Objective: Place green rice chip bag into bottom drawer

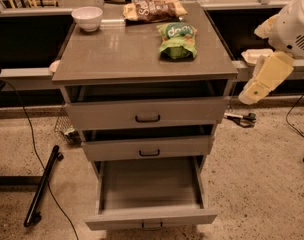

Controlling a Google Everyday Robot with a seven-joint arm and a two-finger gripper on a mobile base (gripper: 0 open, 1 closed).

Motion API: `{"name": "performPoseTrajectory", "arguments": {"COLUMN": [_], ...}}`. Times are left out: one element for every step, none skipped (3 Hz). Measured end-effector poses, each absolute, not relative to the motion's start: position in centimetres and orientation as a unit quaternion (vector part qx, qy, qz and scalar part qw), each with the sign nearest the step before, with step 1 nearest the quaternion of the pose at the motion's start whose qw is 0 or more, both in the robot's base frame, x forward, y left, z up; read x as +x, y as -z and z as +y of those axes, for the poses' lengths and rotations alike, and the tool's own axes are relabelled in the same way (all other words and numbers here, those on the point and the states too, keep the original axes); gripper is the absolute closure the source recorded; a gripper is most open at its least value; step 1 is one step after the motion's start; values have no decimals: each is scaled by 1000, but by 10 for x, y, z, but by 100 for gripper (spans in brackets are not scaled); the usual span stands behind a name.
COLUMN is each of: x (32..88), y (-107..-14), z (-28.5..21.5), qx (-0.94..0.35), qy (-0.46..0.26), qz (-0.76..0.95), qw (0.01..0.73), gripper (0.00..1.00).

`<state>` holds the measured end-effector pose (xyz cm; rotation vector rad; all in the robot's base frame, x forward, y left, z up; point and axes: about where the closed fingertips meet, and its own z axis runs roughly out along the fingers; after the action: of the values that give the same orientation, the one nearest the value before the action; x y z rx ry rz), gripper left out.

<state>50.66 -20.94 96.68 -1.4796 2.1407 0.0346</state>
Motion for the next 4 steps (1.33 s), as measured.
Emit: {"name": "performPoseTrajectory", "arguments": {"x": [519,568,641,698], "y": [-965,-961,-950,-933], "z": [-205,-197,-186,-170], "qx": [-552,-543,-506,-478], "qy": [-19,-24,-47,-68], "qz": [778,762,758,763], "qw": [300,352,410,430], "gripper": [0,0,0,0]}}
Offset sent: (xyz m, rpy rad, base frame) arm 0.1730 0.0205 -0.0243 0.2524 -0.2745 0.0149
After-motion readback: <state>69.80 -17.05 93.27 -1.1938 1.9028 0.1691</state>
